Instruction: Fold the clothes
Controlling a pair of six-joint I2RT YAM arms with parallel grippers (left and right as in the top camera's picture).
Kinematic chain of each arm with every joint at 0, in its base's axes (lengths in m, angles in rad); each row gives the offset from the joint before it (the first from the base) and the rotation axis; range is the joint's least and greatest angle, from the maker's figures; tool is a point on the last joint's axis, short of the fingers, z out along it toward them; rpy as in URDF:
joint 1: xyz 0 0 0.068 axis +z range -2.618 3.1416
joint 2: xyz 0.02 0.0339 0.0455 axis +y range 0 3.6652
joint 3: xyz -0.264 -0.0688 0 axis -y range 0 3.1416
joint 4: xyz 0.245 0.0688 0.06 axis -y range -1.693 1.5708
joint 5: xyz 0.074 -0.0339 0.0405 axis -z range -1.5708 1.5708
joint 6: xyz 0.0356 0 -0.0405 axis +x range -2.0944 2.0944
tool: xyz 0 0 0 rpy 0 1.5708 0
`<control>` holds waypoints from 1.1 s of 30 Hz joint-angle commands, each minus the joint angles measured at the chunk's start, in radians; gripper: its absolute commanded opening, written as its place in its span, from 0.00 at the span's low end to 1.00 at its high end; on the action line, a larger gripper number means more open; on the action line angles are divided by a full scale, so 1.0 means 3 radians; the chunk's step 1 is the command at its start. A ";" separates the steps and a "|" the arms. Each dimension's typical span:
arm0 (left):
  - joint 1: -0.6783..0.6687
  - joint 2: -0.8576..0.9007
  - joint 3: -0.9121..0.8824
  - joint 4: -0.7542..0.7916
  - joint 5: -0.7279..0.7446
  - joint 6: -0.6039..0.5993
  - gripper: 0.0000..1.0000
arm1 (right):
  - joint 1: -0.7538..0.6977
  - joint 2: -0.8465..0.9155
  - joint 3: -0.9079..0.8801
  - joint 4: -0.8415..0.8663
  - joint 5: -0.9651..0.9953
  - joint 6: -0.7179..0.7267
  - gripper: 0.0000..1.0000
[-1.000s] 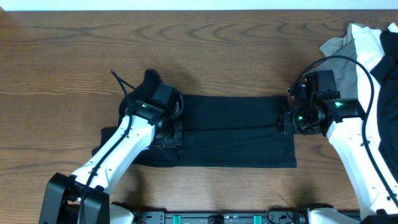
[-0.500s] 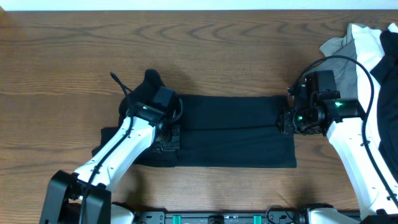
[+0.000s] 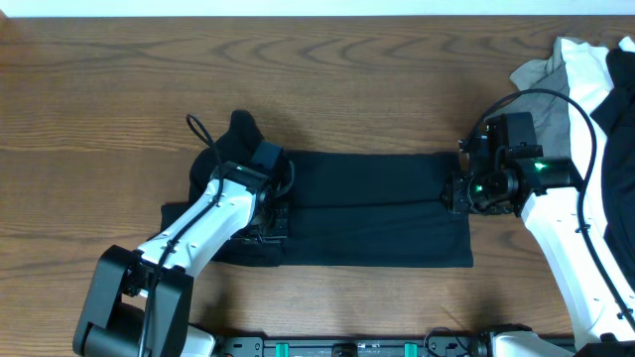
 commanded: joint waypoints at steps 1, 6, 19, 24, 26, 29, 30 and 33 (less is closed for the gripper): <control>0.0005 0.0025 -0.0042 0.0003 -0.0066 -0.0047 0.24 | 0.0017 -0.0011 0.0000 -0.0010 -0.0024 -0.0036 0.45; 0.0005 0.0025 -0.0046 -0.0006 -0.0065 -0.0048 0.33 | 0.0017 -0.0011 0.0000 -0.0010 -0.0024 -0.0036 0.45; 0.0005 0.0051 -0.0048 -0.0005 -0.0066 -0.0084 0.19 | 0.0015 -0.0011 0.0000 -0.0009 -0.0024 -0.0036 0.45; 0.0005 0.0078 -0.0048 0.0000 -0.0065 -0.0083 0.06 | 0.0017 -0.0011 0.0000 -0.0010 -0.0024 -0.0036 0.45; 0.0005 0.0078 -0.0048 0.0010 -0.0065 -0.0083 0.06 | 0.0017 -0.0011 0.0000 -0.0010 -0.0024 -0.0036 0.45; 0.0005 0.0076 -0.0047 0.0015 -0.0066 -0.0083 0.06 | 0.0015 -0.0011 0.0000 -0.0010 -0.0024 -0.0036 0.45; 0.0005 0.0075 -0.0047 0.0015 -0.0066 -0.0083 0.06 | 0.0017 -0.0011 0.0000 -0.0010 -0.0024 -0.0036 0.45; 0.0005 0.0065 -0.0041 0.0009 -0.0065 -0.0081 0.06 | 0.0017 -0.0013 0.0000 -0.0010 -0.0024 -0.0036 0.45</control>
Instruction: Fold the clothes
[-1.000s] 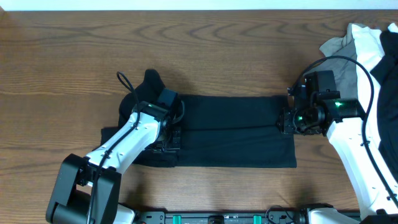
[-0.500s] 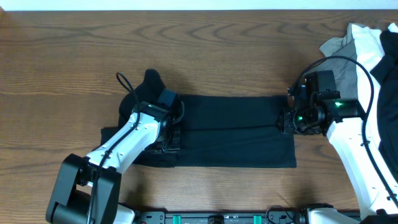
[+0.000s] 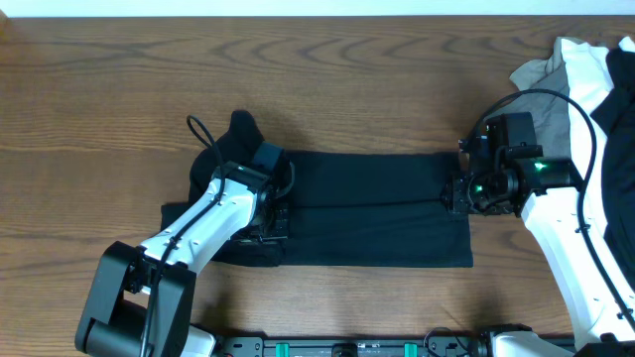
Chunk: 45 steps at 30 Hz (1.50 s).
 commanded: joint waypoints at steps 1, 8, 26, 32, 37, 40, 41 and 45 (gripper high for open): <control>0.0005 0.0011 -0.0024 -0.0009 -0.0064 -0.0008 0.06 | 0.0015 -0.0011 0.0000 -0.0005 -0.0024 -0.0036 0.45; 0.0005 -0.0023 -0.0019 -0.0104 -0.0062 -0.0041 0.44 | 0.0015 -0.0011 0.0000 -0.0004 -0.0023 -0.0036 0.45; -0.0022 0.0000 -0.0033 -0.0075 -0.0062 -0.0183 0.38 | 0.0017 -0.0011 0.0000 -0.0003 -0.0024 -0.0034 0.45; -0.0065 0.0004 -0.0033 -0.0074 -0.0064 -0.0183 0.33 | 0.0017 -0.0013 0.0000 -0.0004 -0.0024 -0.0034 0.45; -0.0065 0.0004 -0.0033 -0.0075 -0.0062 -0.0183 0.31 | 0.0017 -0.0011 0.0000 -0.0005 -0.0024 -0.0036 0.45; -0.0064 0.0005 -0.0042 -0.0075 -0.0062 -0.0184 0.32 | 0.0017 -0.0011 0.0000 -0.0005 -0.0024 -0.0036 0.45; -0.0065 0.0005 -0.0048 -0.0074 -0.0064 -0.0195 0.32 | 0.0017 -0.0011 0.0000 -0.0005 -0.0024 -0.0034 0.45; -0.0064 0.0005 -0.0094 -0.0072 -0.0064 -0.0247 0.33 | 0.0017 -0.0011 0.0000 -0.0005 -0.0024 -0.0036 0.45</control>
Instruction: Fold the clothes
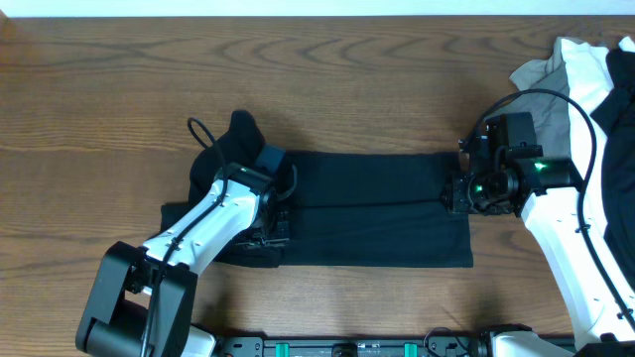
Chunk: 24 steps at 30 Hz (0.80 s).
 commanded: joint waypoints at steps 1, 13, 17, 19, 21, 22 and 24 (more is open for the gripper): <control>-0.0008 0.0006 -0.0086 -0.0011 -0.0064 -0.0067 0.33 | 0.0017 -0.0011 0.0000 -0.0006 -0.0024 -0.0036 0.45; -0.0006 0.0003 -0.0106 0.0094 -0.0064 -0.0065 0.06 | 0.0017 -0.0013 0.0000 -0.0008 -0.0024 -0.0034 0.45; -0.0004 -0.0022 -0.0019 0.0081 -0.0064 -0.0010 0.06 | 0.0017 -0.0011 0.0000 -0.0014 -0.0024 -0.0036 0.45; -0.0004 -0.0062 0.0060 0.0058 -0.0064 0.0038 0.06 | 0.0017 -0.0011 0.0000 -0.0014 -0.0024 -0.0036 0.45; -0.0004 -0.0122 0.0137 0.0052 -0.0065 0.0078 0.06 | 0.0015 -0.0013 0.0000 -0.0014 -0.0023 -0.0036 0.45; -0.0004 -0.0151 0.0170 0.0052 -0.0072 0.0089 0.06 | 0.0015 -0.0011 0.0000 -0.0014 -0.0023 -0.0036 0.46; -0.0004 -0.0212 0.0214 0.0061 -0.0135 0.0086 0.06 | 0.0015 -0.0011 0.0000 -0.0010 -0.0023 -0.0036 0.46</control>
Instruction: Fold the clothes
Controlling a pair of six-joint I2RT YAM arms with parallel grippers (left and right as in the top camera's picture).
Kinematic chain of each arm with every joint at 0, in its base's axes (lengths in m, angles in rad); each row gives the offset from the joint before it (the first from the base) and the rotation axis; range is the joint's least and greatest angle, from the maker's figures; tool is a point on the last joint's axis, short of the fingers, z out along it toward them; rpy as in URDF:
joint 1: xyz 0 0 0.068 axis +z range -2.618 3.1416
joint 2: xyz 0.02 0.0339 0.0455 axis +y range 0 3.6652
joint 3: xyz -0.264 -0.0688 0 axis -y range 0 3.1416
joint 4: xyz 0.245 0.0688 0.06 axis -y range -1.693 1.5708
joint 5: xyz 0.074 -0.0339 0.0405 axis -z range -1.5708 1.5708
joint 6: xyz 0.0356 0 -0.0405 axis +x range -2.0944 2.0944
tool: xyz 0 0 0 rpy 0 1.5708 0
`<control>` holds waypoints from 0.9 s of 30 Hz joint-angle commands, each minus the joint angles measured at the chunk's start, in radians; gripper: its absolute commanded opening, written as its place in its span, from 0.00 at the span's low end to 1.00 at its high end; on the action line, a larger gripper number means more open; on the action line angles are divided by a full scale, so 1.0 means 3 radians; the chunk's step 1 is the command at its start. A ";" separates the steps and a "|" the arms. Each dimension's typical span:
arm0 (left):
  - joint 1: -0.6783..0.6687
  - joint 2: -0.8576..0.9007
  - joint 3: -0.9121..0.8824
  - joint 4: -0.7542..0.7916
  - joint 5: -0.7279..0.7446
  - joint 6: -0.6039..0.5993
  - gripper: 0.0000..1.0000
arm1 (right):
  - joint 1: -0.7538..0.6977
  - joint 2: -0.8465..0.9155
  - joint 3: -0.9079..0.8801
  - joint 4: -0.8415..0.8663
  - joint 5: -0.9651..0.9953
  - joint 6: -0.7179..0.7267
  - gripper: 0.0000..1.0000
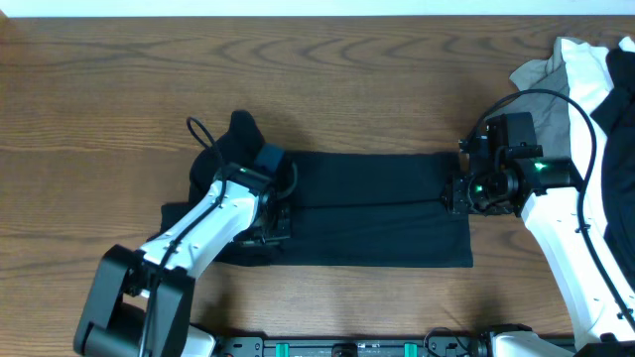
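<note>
A black garment (372,208) lies flat across the middle of the wooden table, folded into a long band with a crease along its length. Its left end bunches up into a dark hump (241,129). My left gripper (270,223) rests down on the garment's left part; the wrist hides its fingers. My right gripper (454,194) sits at the garment's right edge, low on the cloth, and its jaws cannot be made out from above.
A pile of grey, white and black clothes (585,69) lies at the far right, partly under the right arm. The table's front edge runs just below the garment, with the arm bases there.
The left gripper has shifted very slightly on the garment's left part. The right arm and the cloth look the same.
At every earlier moment both grippers were down on the black garment, left one at its left part and right one at its right edge. Only small shifts of the left wrist show; the garment's outline is unchanged.
</note>
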 commanded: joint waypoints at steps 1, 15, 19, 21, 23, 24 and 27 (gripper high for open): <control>-0.0004 -0.0161 0.0159 0.0019 -0.0161 0.0069 0.06 | 0.0015 -0.0013 0.0000 -0.0001 -0.0023 -0.0036 0.45; -0.0004 0.0029 0.0090 0.0109 -0.0290 0.0069 0.40 | 0.0015 -0.0011 0.0000 0.0020 -0.0013 -0.0034 0.46; -0.0001 0.0013 0.0097 0.0057 -0.0290 0.0086 0.41 | 0.0015 -0.0011 0.0000 0.0020 -0.0013 -0.0036 0.46; 0.0000 -0.0017 0.0118 0.0017 -0.0291 0.0093 0.41 | 0.0015 -0.0011 0.0000 0.0020 -0.0013 -0.0036 0.46; 0.0000 -0.0062 0.0164 -0.0015 -0.0290 0.0111 0.41 | 0.0015 -0.0011 0.0000 0.0020 -0.0013 -0.0036 0.46; 0.0000 -0.0094 0.0187 -0.0020 -0.0291 0.0135 0.41 | 0.0015 -0.0011 0.0000 0.0023 -0.0013 -0.0036 0.46; 0.0020 -0.0191 0.0270 -0.0022 -0.0292 0.0238 0.41 | 0.0015 -0.0011 0.0000 0.0023 -0.0013 -0.0036 0.46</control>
